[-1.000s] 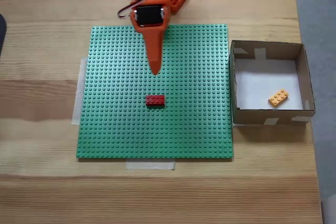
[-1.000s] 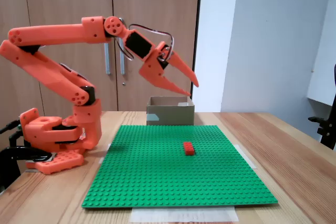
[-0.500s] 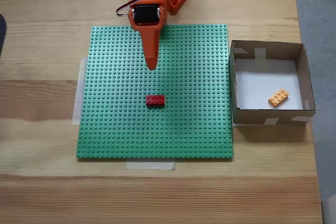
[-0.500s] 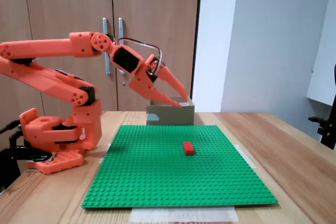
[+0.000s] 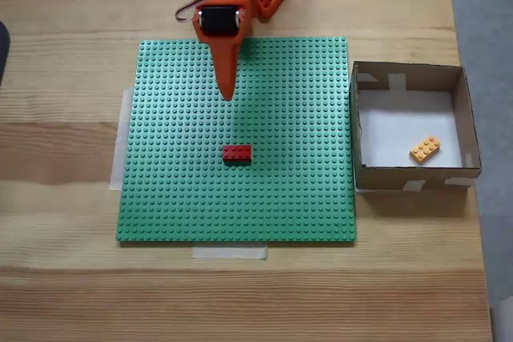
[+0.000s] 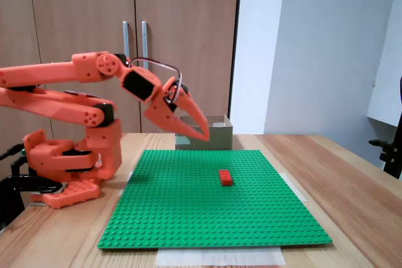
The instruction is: Pick the yellow lego block and put it in the box.
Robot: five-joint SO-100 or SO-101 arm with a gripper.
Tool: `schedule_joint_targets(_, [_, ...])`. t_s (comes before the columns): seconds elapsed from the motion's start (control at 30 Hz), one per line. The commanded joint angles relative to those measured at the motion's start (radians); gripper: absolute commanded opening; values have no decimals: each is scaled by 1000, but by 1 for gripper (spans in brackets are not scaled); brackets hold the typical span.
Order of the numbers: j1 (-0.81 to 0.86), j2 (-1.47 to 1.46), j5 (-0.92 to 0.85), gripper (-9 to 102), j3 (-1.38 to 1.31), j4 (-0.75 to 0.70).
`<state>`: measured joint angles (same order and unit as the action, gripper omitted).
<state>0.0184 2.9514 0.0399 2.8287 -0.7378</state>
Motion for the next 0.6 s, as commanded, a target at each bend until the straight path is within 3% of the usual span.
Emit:
schedule_joint_targets(0.0, [-2, 43, -9, -1, 26, -5])
schedule_joint_targets(0.57, [-12, 212, -60, -1, 193, -21])
